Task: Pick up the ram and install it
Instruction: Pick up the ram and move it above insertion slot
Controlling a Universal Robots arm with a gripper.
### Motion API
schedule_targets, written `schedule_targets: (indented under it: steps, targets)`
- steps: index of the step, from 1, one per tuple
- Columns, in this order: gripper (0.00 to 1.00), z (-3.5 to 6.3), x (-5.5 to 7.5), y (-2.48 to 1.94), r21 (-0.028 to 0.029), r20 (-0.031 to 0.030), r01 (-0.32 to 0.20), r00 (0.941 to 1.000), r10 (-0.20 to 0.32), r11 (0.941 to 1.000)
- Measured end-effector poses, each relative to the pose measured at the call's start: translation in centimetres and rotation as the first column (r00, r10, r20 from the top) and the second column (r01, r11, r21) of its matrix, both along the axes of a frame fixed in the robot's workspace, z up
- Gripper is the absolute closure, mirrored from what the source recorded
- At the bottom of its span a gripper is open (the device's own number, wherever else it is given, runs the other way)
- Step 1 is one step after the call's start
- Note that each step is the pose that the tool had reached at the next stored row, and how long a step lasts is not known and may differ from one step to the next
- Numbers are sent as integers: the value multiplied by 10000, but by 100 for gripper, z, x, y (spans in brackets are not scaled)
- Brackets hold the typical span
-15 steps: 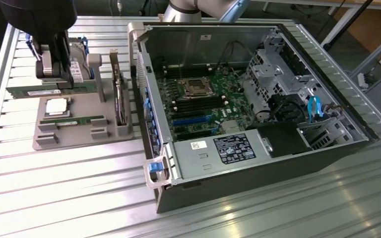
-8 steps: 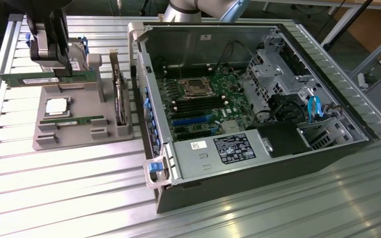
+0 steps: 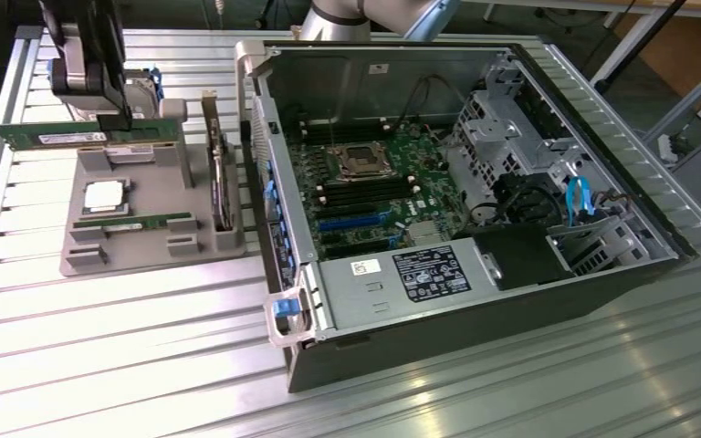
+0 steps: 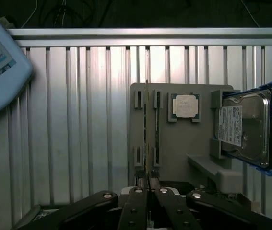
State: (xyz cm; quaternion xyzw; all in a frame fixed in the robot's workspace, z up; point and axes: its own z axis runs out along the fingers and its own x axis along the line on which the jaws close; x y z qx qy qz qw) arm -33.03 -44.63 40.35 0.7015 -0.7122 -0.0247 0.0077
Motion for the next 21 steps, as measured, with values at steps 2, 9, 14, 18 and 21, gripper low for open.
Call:
schedule_targets:
  steps: [2, 9, 14, 18, 21]
  targets:
    - [89, 1, 0, 0, -2, -1, 0, 10000, 0, 10000]
    - [89, 1, 158, 0, -2, -10, 0, 10000, 0, 10000]
    - [89, 1, 421, 0, -1, -17, 0, 10000, 0, 10000]
    - [89, 1, 572, 0, -1, -19, 0, 10000, 0, 10000]
    - [89, 1, 647, 0, -1, -19, 0, 10000, 0, 10000]
